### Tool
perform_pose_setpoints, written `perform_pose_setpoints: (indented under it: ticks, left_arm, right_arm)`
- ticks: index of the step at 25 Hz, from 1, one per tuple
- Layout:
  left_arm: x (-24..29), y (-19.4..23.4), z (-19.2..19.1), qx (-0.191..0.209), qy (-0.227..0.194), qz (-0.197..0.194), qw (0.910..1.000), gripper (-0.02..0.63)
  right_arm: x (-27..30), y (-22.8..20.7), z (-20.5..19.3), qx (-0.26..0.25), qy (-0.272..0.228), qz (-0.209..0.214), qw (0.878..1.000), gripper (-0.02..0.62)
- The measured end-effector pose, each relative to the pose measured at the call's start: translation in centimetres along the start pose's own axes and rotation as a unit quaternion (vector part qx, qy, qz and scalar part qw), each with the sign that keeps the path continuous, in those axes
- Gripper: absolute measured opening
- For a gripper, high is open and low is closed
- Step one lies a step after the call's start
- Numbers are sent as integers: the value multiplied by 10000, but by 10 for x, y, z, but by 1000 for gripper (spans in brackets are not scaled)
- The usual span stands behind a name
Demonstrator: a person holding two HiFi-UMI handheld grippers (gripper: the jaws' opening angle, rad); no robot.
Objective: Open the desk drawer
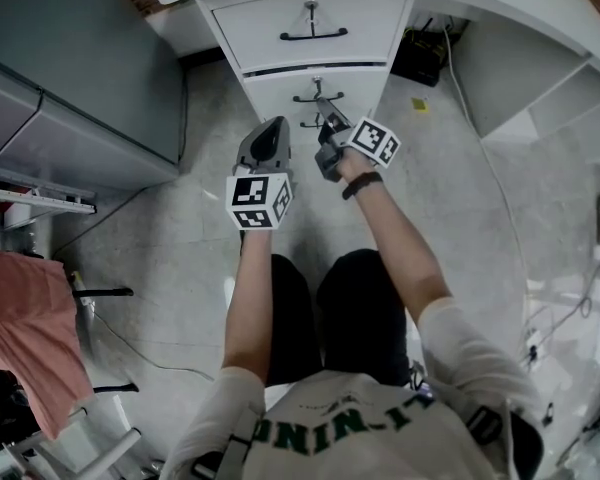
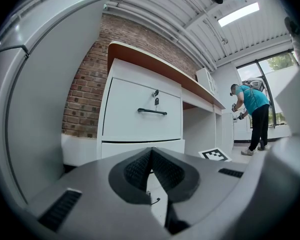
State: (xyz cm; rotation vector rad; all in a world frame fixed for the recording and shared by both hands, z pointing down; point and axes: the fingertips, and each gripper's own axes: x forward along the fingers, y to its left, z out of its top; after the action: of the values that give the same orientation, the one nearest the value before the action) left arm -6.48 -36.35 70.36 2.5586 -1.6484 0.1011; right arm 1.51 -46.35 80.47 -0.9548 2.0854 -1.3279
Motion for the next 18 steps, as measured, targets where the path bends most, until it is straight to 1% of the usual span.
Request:
perform_pose_setpoints:
  ticks: [12,15,18]
  left_arm:
    - [-9,0,5,-102,-108,-30,9999,0]
    - [-14,-1,8,-124,-172,-75,9997,0]
    - [-20,0,10,-107,-207,-83,9997,0]
  right_arm:
    - [-21,6,-14,42,32,-151,9999,28]
    - [-27,8,-20,252,40,-140,9996,28]
    - [-33,10,-24,303,103,-156,9994,28]
